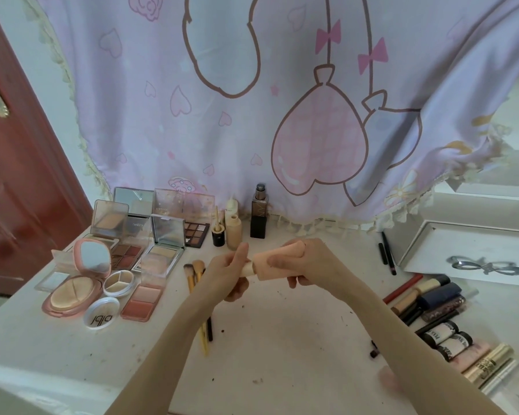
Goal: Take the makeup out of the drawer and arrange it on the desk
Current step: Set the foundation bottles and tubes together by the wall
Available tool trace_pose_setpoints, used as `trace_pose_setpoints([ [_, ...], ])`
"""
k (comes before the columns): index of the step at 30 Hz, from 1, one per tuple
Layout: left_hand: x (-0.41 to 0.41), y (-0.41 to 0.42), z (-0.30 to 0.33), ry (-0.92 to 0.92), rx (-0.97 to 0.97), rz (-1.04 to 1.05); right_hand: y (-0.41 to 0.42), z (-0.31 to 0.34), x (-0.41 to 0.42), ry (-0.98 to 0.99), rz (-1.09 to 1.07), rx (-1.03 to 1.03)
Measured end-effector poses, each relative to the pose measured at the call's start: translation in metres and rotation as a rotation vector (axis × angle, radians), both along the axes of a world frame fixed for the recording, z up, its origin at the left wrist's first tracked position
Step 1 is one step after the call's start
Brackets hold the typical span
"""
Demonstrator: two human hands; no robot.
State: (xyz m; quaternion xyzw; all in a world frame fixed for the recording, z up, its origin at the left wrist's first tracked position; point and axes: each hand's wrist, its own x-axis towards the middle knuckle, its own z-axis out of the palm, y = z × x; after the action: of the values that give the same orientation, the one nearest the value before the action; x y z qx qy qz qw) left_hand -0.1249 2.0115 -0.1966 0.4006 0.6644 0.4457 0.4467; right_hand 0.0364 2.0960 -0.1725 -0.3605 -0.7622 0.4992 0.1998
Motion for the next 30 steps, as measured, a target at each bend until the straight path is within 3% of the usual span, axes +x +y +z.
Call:
trace_pose_setpoints([
  [4,0.0,-0.004,0.002,0.317,0.291,-0.05,0.006,-0.002,0.007,0.216,-0.053,-0.442],
  [6,-0.002,-0.008,0.002,0.344,0.504,-0.132,0.009,-0.004,0.01,0.247,-0.057,-0.6],
  [9,-0.001,-0.011,0.0,0.386,0.533,-0.199,0.012,-0.005,0.013,0.202,-0.009,-0.705],
  [15,-0.001,-0.007,-0.002,0.419,0.346,-0.071,0.015,-0.009,0.017,0.172,0.005,-0.594],
  [20,0.0,-0.006,0.002,0.173,0.314,-0.017,0.016,-0.011,0.017,0.165,0.058,-0.535],
  [26,-0.006,-0.01,0.004,0.214,0.281,-0.167,0.019,-0.01,0.017,0.196,0.059,-0.551],
  [30,-0.011,-0.007,0.001,0.266,0.257,-0.121,0.02,-0.01,0.017,0.146,0.095,-0.501],
])
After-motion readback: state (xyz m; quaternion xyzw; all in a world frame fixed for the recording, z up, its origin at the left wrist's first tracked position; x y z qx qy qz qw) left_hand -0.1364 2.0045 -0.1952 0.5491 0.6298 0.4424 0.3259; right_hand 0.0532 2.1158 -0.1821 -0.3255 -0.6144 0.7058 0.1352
